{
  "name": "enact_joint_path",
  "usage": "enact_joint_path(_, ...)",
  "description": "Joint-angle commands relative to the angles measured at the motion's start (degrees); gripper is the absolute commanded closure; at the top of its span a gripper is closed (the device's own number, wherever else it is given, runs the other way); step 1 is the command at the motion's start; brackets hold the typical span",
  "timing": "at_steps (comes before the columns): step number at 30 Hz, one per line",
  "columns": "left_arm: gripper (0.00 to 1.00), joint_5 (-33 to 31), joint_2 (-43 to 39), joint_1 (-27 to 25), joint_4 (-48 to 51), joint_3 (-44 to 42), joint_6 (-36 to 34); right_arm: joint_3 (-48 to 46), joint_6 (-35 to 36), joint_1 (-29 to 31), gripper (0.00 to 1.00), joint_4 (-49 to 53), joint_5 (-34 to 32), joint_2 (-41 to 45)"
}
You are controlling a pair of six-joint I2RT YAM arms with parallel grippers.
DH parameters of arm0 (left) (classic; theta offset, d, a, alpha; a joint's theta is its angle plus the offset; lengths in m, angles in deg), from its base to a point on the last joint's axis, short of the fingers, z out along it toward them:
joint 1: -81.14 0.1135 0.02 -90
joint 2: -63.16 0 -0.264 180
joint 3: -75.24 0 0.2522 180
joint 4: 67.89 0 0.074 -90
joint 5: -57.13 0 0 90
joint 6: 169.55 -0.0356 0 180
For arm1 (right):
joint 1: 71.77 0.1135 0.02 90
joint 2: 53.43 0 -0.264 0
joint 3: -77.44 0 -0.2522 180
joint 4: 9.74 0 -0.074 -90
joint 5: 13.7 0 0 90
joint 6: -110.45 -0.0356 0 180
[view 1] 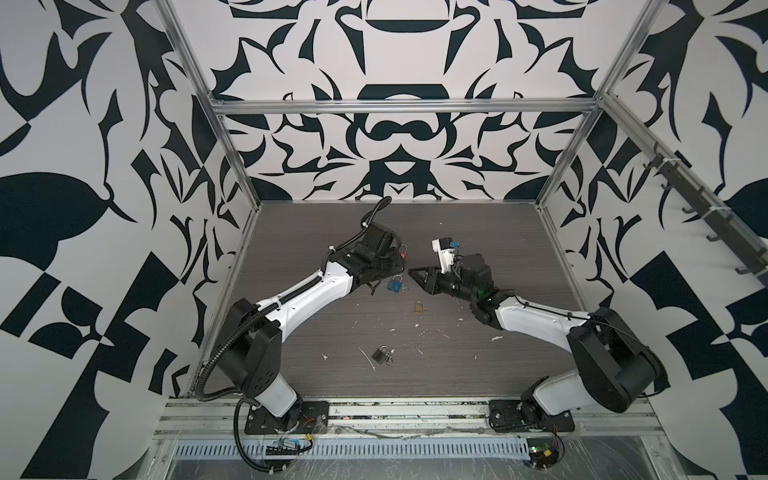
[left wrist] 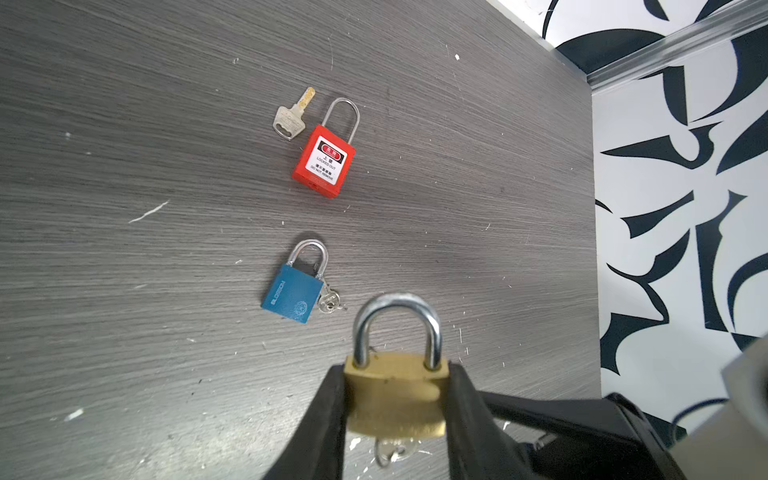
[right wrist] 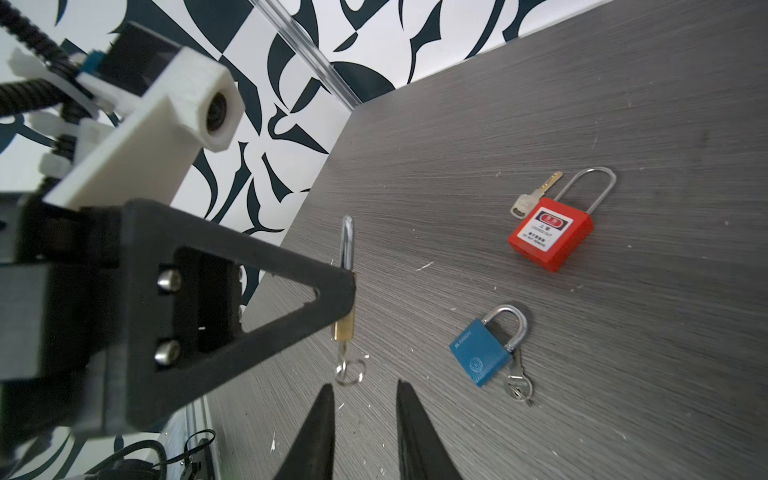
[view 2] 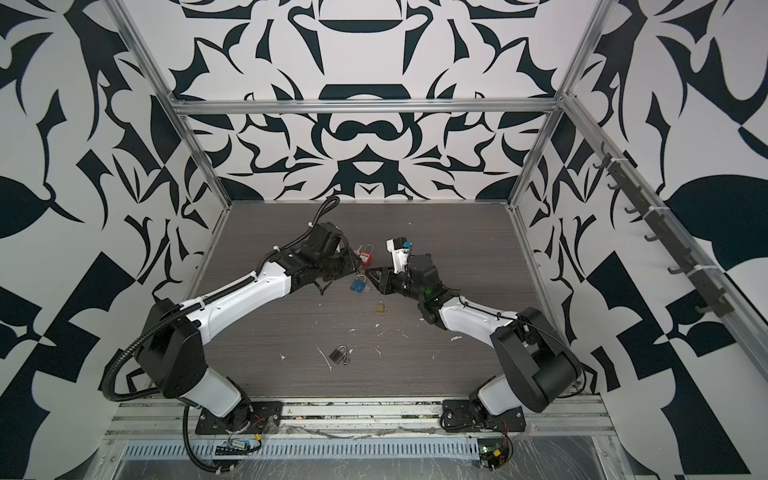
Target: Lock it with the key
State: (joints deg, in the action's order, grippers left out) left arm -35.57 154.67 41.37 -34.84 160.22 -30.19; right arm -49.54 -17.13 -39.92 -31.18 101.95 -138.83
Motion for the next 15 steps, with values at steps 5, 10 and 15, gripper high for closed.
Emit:
enact_joint_path(5,1.00,-0.20,-1.13,-0.05,-0.19,-0.68,0.21,2.73,-2.49,0.27,0.72,-6.69,3.13,-2.06)
enact_joint_path(10,1.00,-0.21,-0.98,-0.05,-0.30,-0.66,0.29,3.21,-3.13,0.40,0.76,-7.88,3.86,-3.91)
enact_joint_path(15,1.00,-0.29,-0.80,-0.04,-0.13,-0.60,0.29,4.00,-3.41,0.64,0.81,-8.65,4.45,-5.64)
